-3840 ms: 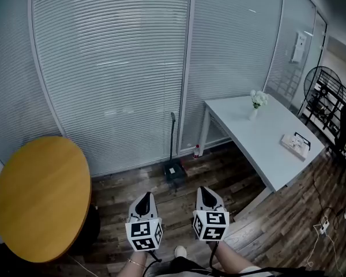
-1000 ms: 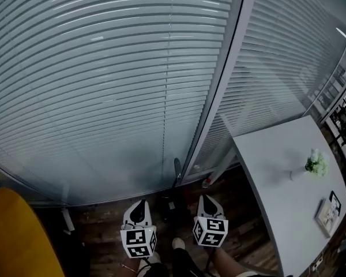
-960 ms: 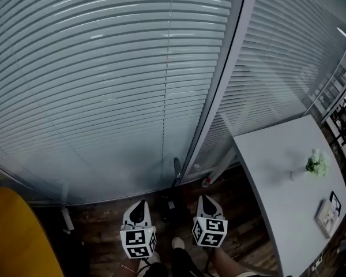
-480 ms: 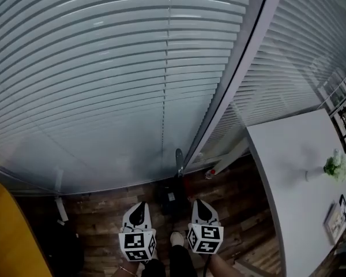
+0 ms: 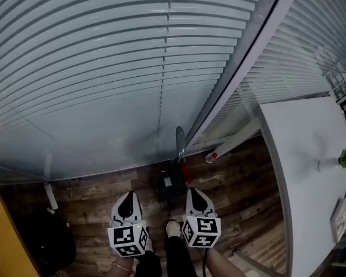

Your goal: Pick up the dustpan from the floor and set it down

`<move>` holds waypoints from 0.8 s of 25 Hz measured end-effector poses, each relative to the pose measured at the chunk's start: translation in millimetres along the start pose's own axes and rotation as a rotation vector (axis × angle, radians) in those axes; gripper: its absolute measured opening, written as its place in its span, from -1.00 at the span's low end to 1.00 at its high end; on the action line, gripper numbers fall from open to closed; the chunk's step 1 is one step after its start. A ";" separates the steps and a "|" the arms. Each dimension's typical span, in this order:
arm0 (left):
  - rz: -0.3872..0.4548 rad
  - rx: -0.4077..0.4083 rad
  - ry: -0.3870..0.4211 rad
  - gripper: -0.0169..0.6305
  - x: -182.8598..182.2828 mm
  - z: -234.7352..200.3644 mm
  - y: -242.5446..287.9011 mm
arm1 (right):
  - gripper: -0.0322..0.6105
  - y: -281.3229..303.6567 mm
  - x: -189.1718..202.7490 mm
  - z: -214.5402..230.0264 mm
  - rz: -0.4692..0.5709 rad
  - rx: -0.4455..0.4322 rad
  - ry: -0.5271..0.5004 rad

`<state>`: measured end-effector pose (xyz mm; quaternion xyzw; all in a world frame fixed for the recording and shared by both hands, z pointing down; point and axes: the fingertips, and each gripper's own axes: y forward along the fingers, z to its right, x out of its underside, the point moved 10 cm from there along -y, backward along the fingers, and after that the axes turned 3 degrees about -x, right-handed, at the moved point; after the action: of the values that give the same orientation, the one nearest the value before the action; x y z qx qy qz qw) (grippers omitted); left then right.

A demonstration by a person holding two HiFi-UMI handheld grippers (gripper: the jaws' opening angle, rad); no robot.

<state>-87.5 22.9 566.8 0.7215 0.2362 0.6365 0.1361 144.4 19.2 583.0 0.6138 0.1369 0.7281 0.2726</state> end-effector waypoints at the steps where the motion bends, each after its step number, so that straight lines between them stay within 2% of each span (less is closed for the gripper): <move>1: -0.002 -0.005 0.002 -0.93 0.6 -1.3 -1.0 | -0.80 2.7 0.1 0.8 -0.002 -0.014 0.008; 10: -0.022 -0.041 -0.012 -0.93 5.8 -7.7 -3.7 | -0.79 24.4 -12.2 -0.7 -0.002 -0.080 -0.012; 13: -0.027 -0.042 -0.017 -0.93 9.9 -8.0 -1.0 | -0.62 34.1 -14.2 -0.8 -0.004 -0.091 -0.024; 20: -0.042 -0.051 -0.025 -0.93 18.7 -12.0 3.3 | -0.51 55.1 -15.0 -3.5 0.001 -0.100 -0.037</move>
<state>-97.3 28.4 586.2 0.7206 0.2332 0.6302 0.1709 129.8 -33.6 599.5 0.6128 0.0950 0.7228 0.3050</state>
